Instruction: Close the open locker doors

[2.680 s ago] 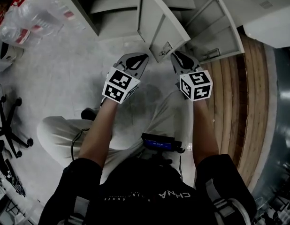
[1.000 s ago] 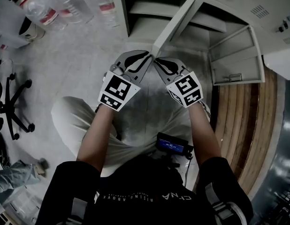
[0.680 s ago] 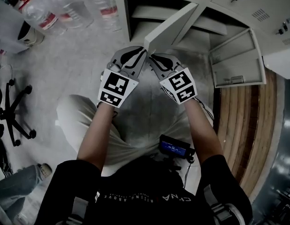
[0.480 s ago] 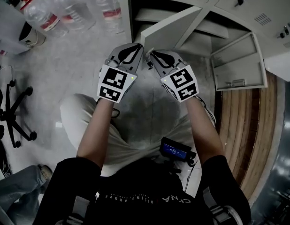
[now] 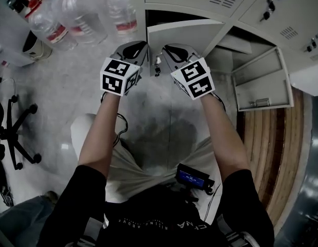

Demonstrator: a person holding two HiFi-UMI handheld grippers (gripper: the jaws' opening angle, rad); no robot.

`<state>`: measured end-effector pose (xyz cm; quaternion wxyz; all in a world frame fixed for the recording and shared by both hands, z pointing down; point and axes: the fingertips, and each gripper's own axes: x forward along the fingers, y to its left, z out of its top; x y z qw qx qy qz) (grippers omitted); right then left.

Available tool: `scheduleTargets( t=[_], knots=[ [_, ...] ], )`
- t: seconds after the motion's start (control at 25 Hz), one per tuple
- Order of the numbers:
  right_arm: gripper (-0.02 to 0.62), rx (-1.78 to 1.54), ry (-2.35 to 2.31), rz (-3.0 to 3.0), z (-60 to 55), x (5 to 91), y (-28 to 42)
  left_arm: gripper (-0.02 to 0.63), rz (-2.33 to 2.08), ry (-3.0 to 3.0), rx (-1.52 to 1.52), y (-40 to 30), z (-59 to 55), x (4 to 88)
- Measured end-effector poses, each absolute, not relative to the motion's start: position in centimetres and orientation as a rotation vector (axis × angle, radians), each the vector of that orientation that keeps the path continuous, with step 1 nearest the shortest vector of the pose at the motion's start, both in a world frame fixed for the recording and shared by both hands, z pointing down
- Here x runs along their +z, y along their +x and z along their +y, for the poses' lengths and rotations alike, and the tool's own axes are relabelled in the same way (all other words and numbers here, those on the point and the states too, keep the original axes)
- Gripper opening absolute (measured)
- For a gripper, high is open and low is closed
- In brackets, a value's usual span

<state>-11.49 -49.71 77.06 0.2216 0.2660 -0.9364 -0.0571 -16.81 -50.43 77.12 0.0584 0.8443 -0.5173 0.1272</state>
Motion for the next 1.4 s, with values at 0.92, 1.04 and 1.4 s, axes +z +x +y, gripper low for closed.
scheduleTargets(
  t=[0.92, 1.04, 1.4],
  knots=[
    [0.049, -0.184, 0.817, -2.518, -57.5, 76.4, -14.0, 0.025, -1.609, 2.567, 0.416, -20.0, -57.1, 78.0],
    [0.049, -0.192, 0.834, -2.511, -58.1, 76.2, -13.8, 0.025, -1.616, 2.553, 0.457, -19.6, -56.7, 79.7],
    [0.044, -0.215, 0.831, -2.51, -58.5, 76.5, -14.2, 0.025, -1.616, 2.47, 0.615, -17.5, -55.9, 86.6]
  ],
)
